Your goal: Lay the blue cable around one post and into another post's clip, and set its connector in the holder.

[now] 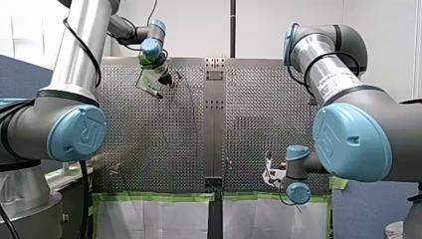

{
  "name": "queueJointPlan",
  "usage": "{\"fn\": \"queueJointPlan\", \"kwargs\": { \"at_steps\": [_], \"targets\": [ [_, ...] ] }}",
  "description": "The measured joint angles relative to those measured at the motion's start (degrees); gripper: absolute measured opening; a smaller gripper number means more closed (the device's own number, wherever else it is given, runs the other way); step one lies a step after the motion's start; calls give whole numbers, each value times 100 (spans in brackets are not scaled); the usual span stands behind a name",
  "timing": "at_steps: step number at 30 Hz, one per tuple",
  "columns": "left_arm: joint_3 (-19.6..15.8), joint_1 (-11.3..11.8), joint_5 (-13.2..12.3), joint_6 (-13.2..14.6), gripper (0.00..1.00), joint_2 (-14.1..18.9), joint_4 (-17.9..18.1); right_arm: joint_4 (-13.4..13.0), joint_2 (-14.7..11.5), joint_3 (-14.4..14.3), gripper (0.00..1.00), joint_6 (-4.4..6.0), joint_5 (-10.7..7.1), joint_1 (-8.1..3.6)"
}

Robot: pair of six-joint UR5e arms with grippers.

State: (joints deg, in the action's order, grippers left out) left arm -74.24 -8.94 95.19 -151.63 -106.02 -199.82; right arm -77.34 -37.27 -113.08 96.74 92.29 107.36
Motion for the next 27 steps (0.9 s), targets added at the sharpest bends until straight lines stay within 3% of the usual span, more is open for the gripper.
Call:
{"fn": "queueJointPlan", "kwargs": {
  "at_steps": [9,27],
  "targets": [
    [-1,-4,339,166,100,23,-53,3,1,0,0,5,0,0],
    [-268,-101,329,318,100,173,-59,-2,3,0,0,16,0,-9]
  ]
}}
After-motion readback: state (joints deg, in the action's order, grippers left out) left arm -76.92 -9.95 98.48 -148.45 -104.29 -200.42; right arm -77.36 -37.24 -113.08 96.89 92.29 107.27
